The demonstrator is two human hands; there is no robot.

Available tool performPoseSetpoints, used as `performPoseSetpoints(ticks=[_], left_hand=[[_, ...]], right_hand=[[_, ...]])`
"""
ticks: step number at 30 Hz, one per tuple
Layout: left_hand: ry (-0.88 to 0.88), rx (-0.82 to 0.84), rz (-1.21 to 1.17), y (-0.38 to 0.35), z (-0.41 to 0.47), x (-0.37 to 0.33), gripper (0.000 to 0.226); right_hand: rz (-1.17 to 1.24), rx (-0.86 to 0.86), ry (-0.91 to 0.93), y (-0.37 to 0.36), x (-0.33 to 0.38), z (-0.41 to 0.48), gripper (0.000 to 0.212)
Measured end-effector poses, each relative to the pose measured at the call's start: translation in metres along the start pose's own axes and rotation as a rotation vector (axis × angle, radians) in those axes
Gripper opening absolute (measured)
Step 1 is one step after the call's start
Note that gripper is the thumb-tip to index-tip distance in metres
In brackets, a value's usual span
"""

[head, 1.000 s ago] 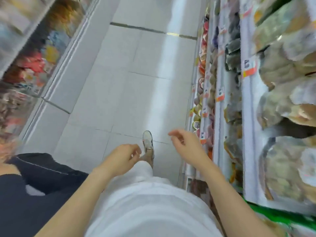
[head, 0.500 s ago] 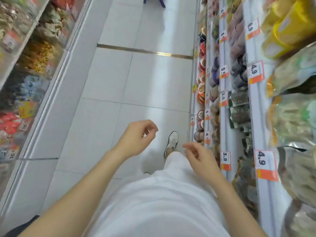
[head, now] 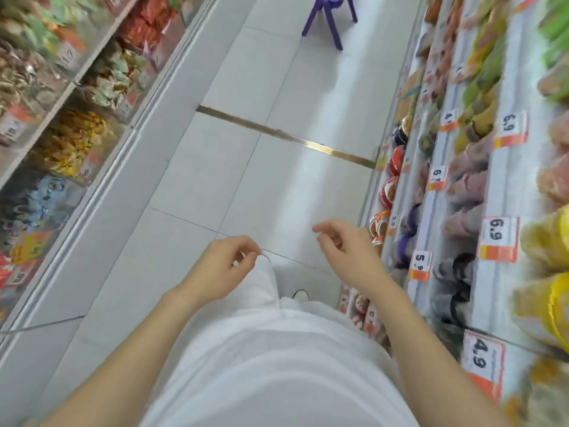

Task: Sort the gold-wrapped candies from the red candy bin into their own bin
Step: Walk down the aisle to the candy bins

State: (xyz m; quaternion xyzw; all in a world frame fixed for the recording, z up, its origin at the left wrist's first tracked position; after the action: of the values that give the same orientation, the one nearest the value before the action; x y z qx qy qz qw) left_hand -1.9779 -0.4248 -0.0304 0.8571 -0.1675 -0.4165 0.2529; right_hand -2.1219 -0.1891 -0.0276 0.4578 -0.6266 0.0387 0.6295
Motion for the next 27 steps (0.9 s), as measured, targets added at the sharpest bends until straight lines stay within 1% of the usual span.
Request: performPoseSetpoints(ticks=[3, 7, 11, 16, 20, 23, 27], left_hand=[[0.047, -0.042, -0.025, 0.025, 0.064, -0.012, 0.014], [0.052, -0.052, -0.051, 0.070, 0.180, -0.041, 0.013], [0.008, -0.012, -0.055, 0.130, 0.292, -0.100, 0.012], [-0.038, 0.045, -0.011, 0.200, 0.427, -0.179, 0.013], [-0.066, 0.047, -0.013, 0.246, 0.536, -0.234, 0.013], [-0.075, 0.052, -0.024, 0.270, 0.624, -0.267, 0.012], [-0.023, 0.085, 0.076, 0.304, 0.730, -0.305, 0.013]], right_hand=[[-0.037, 0.048, 0.073, 0.029, 0.005, 0.098, 0.023], [-0.087, 0.078, 0.089, 0.062, 0.007, 0.229, 0.024], [-0.129, 0.086, 0.057, 0.100, 0.008, 0.331, 0.024], [-0.085, 0.051, -0.047, 0.146, 0.000, 0.428, 0.022], [-0.038, 0.005, -0.110, 0.183, -0.018, 0.515, 0.024], [-0.007, 0.000, -0.113, 0.212, -0.033, 0.603, 0.022], [0.006, 0.028, -0.101, 0.261, -0.040, 0.738, 0.024]])
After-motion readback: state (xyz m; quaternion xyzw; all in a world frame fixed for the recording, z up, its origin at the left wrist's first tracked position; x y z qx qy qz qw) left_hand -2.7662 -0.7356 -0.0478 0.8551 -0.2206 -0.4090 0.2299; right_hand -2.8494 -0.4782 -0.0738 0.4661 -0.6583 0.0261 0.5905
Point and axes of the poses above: each hand's wrist, its own z-axis towards the middle knuckle, its own y-axis out of the back of the hand, x = y × z, the point moved 2 cm from there along z, towards the middle knuckle, and after that the axes turned 10 degrees about y, right-handed, at the moved point
